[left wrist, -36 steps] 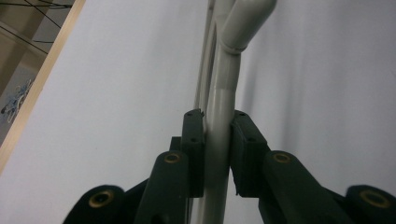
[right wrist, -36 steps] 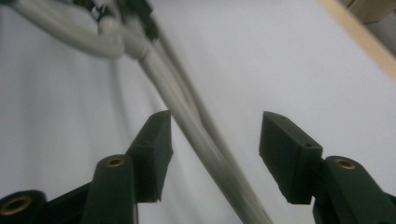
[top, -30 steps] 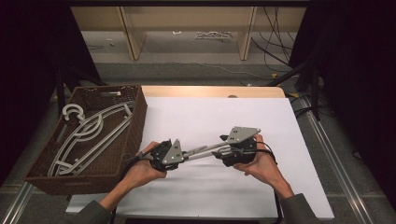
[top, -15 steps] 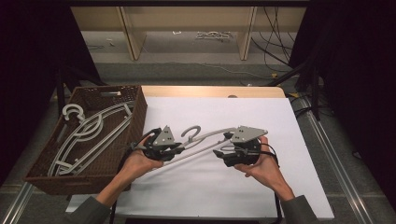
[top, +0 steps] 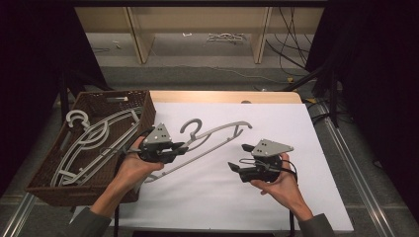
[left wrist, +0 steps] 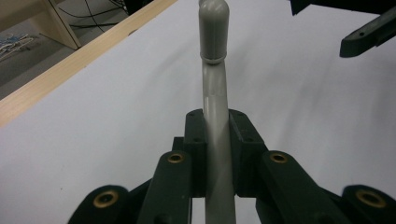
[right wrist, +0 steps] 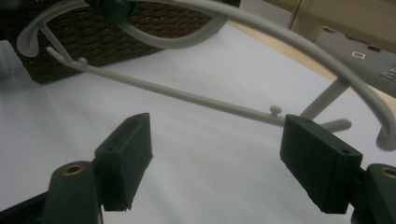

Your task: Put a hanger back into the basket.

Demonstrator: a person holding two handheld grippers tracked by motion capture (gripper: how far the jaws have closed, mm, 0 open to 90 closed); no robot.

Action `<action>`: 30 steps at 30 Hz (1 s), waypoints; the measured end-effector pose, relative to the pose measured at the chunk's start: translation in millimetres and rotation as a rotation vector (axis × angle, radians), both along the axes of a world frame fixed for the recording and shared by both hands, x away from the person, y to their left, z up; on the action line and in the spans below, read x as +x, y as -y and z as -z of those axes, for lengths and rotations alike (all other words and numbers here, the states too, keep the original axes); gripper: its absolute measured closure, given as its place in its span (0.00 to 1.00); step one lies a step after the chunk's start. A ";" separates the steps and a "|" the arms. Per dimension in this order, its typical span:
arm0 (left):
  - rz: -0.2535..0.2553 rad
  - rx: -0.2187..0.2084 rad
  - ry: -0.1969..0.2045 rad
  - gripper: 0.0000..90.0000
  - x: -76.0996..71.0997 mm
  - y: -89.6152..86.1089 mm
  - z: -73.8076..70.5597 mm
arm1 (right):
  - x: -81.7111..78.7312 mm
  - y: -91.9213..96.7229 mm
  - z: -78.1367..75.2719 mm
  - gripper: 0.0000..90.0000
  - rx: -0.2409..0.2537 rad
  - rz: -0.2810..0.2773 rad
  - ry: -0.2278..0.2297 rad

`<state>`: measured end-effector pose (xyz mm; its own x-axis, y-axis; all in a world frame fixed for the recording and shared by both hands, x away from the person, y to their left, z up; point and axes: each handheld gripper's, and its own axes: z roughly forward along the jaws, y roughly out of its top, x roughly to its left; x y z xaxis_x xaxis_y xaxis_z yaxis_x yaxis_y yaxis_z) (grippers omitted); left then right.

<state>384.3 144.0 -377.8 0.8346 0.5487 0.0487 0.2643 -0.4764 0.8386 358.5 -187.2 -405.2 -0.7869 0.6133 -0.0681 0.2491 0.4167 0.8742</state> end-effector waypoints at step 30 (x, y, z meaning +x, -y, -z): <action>0.004 -0.106 0.044 0.88 -15.9 -26.8 -82.1 | -19.0 7.3 14.3 0.29 0.025 -0.002 -0.024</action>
